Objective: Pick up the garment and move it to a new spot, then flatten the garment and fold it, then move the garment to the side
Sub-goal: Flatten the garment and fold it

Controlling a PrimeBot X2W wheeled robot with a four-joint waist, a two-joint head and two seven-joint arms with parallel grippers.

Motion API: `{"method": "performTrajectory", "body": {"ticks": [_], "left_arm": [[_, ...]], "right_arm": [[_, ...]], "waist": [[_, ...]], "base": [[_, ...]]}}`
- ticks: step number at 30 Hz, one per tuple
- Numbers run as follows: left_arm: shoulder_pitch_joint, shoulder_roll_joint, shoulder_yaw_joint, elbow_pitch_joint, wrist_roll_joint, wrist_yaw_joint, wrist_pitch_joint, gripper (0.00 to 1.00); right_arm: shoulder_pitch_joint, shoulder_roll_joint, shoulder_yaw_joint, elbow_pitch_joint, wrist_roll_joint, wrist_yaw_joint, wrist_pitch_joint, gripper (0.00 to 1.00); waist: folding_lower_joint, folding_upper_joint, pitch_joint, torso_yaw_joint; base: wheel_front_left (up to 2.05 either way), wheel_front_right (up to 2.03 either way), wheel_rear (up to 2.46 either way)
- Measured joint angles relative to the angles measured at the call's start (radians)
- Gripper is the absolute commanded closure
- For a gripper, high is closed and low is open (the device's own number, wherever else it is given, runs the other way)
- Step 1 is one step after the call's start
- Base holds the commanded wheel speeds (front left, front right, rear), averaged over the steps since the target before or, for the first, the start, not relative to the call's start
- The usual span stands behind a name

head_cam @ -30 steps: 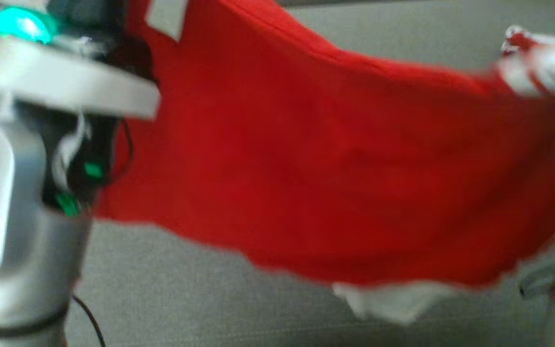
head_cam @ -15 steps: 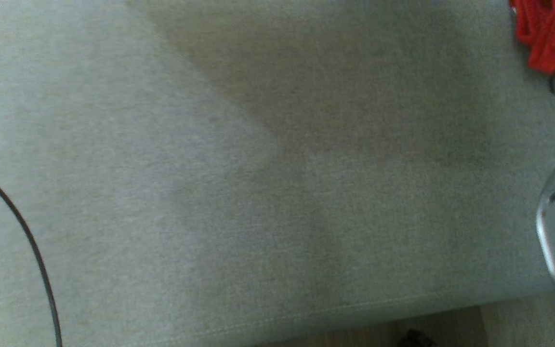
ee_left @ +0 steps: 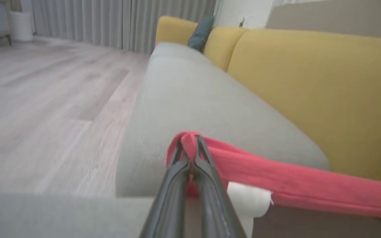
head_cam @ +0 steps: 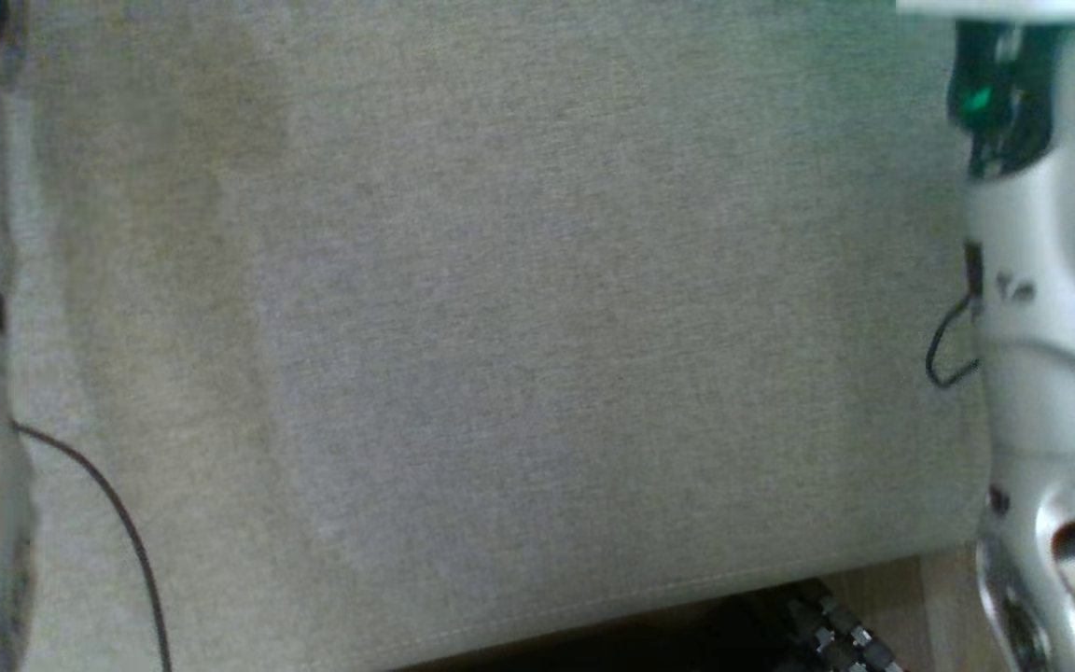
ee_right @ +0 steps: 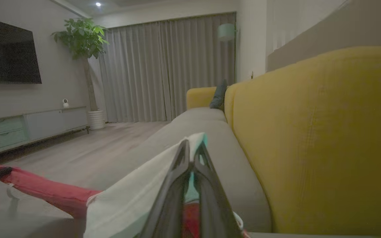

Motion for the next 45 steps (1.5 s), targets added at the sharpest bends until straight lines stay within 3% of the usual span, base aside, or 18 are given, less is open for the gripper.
{"method": "performTrajectory", "body": {"ticks": [7,11,20,34,45], "left_arm": [[0.197,-0.069,0.107,-0.172,-0.022,-0.051,-0.008,1.00],[0.327,-0.120,0.129,-0.234,-0.021,-0.069,-0.007,1.00],[0.612,-0.179,0.151,-0.362,-0.009,-0.094,-0.007,1.00],[1.072,-0.220,0.172,-0.564,-0.027,-0.099,-0.007,1.00],[1.329,-0.221,0.113,-0.675,-0.083,-0.056,-0.006,1.00]], "right_arm": [[0.173,0.002,-0.034,-0.143,-0.002,0.000,0.000,1.00],[0.301,0.003,-0.059,-0.208,0.010,0.000,0.000,1.00],[0.605,0.011,-0.116,-0.323,0.044,0.000,0.001,1.00],[0.976,0.024,-0.109,-0.393,0.033,0.000,0.002,1.00],[1.177,0.026,-0.099,-0.390,0.061,0.000,0.003,1.00]], "waist": [[-0.0005,0.0000,-0.032,0.047],[-0.0005,0.0000,-0.074,0.068],[-0.0006,0.0001,-0.217,0.092],[-0.0006,0.0001,-0.420,0.093],[-0.0006,0.0002,-0.517,0.119]], "base": [[0.00,0.00,0.00],[0.00,0.00,0.00],[0.00,0.00,0.00],[0.00,0.00,0.00],[0.00,0.00,0.00]]}}
